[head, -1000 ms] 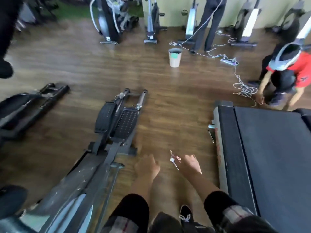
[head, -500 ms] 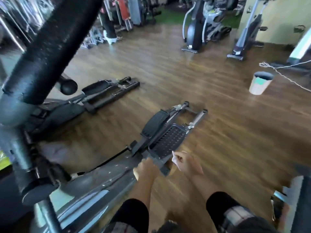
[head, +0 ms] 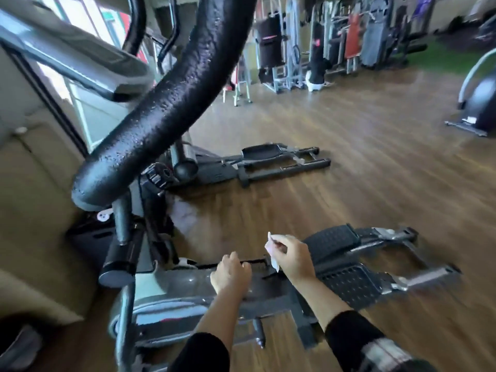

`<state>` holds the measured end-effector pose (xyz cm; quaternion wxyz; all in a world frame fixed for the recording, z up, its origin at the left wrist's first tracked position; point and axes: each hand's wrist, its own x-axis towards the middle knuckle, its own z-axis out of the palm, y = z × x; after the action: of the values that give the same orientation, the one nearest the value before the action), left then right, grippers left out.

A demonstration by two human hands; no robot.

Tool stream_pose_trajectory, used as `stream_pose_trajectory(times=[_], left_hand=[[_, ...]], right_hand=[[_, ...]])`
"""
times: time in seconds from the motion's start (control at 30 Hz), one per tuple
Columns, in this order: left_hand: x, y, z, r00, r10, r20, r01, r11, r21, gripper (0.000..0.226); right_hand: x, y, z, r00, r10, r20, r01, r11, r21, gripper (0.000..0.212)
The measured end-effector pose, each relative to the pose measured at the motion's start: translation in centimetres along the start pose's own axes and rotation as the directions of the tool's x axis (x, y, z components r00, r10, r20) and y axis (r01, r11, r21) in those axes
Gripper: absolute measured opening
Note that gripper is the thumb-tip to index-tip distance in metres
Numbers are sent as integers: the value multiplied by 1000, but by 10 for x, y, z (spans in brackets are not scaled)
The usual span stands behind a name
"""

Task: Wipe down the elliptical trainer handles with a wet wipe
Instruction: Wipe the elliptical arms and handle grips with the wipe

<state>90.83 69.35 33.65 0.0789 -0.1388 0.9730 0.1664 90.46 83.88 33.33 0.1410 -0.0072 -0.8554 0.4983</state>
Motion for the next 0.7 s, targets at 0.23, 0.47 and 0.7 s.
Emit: stream_pose_trajectory(times=[0.23, 0.47, 0.7], left_hand=[[-22, 18, -10, 926, -323, -194, 273, 930, -247, 35], [-85, 6, -57, 738, -543, -401, 392, 828, -401, 42], [-134, -14, -124, 539, -549, -639, 351, 836, -422, 35]], right_hand=[[32, -31, -19, 944, -295, 151, 267, 947, 177, 17], [10, -87, -9, 844, -526, 102, 420, 768, 482, 9], [-10, -162, 0, 832, -551, 65, 335, 591, 734, 14]])
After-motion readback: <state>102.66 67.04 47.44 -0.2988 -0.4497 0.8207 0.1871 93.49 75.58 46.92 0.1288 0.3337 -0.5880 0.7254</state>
